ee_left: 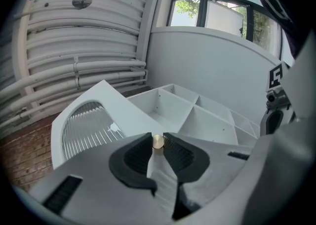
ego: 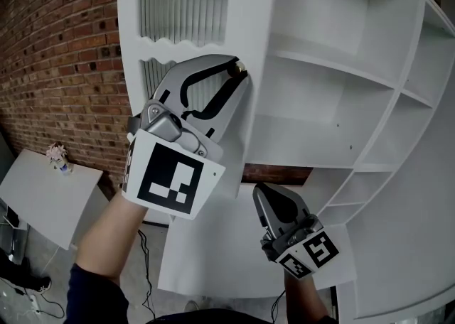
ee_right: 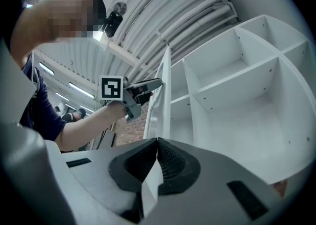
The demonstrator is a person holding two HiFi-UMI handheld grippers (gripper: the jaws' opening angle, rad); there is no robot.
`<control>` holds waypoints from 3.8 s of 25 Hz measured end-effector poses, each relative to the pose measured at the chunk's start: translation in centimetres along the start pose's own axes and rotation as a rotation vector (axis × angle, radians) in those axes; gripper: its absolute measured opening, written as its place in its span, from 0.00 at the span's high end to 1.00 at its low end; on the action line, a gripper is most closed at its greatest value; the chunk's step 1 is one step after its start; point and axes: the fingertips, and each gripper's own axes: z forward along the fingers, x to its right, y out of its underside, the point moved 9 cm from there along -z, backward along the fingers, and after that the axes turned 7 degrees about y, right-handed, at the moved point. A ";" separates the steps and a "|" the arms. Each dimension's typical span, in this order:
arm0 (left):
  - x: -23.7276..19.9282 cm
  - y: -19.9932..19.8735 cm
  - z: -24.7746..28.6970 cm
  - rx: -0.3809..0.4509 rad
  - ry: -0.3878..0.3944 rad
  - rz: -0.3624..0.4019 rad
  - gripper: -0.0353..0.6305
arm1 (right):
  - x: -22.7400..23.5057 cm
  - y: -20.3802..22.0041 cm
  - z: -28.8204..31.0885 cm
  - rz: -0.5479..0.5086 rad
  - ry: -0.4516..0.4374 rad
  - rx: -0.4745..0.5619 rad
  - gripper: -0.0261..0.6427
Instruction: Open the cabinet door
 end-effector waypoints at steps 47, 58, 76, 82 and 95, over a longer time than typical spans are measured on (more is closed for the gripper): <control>-0.9 -0.2 -17.0 0.033 -0.148 -0.198 0.80 | -12.2 -1.8 0.3 -0.008 -0.160 -0.006 0.92; 0.2 0.3 -18.1 0.030 -0.181 -0.292 0.80 | -12.3 -1.7 0.7 0.007 -0.181 0.000 0.92; 5.1 1.6 -20.1 -0.008 -0.196 -0.458 0.94 | -10.4 -2.1 -0.9 0.017 -0.202 0.012 0.92; 7.5 2.9 -21.0 -0.007 -0.181 -0.518 0.94 | -10.2 -1.9 -1.4 0.027 -0.218 0.000 0.92; 14.6 8.0 -24.3 -0.222 -0.133 -0.683 0.94 | -9.6 0.4 -2.9 0.064 -0.231 -0.051 0.92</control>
